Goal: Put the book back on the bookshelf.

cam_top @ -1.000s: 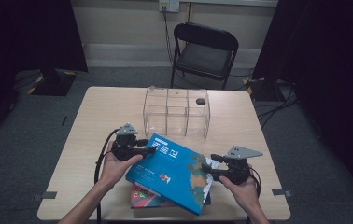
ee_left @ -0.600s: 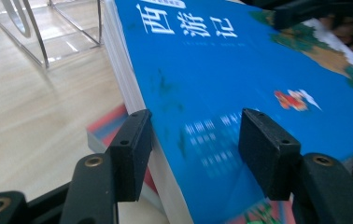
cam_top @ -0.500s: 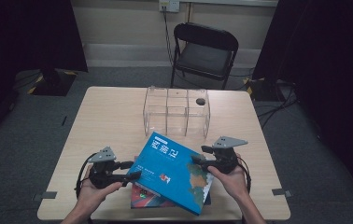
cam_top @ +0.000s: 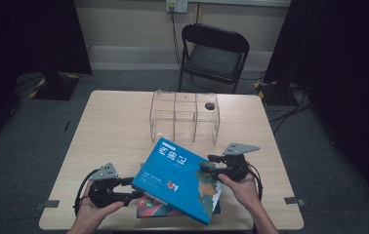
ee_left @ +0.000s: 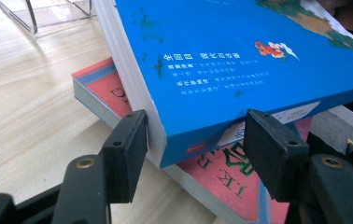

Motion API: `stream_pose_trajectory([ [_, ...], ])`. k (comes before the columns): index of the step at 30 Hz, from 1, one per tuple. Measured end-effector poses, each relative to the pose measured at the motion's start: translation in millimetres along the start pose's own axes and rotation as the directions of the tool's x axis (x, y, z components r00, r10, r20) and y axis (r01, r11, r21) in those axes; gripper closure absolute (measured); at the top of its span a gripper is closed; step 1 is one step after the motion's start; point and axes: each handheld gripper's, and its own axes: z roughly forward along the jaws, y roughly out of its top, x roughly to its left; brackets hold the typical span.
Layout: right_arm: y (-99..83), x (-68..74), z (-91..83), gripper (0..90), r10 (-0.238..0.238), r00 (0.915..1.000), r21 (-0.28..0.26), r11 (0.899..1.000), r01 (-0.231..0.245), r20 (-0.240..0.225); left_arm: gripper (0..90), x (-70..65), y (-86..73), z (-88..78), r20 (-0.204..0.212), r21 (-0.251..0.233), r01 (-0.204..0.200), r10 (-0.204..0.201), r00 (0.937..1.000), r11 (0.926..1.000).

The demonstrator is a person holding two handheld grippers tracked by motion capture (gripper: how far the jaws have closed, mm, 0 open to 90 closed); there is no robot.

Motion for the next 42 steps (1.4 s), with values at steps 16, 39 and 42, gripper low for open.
stream_pose_trajectory([
  [16, -5.5, 10.6, -13.4, 48.5, -0.025, 0.9993, 0.028, 0.999, 0.025, 0.026, 44.0, 22.2, 20.2, 17.7, -0.086, -0.025, 0.026, -0.028, 0.9959, 0.9994],
  [39, -28.8, 45.4, -38.0, 44.9, -0.009, 0.9999, 0.029, 1.0, 0.009, -0.011, 46.7, 60.6, 55.4, 63.7, -0.166, -0.057, 0.092, -0.1, 0.981, 0.9941],
  [42, -30.8, 51.6, -38.5, 45.1, -0.005, 0.9996, 0.029, 1.0, 0.006, -0.027, 56.5, 61.1, 51.7, 74.0, -0.212, -0.026, 0.078, -0.081, 0.9738, 0.9966],
])
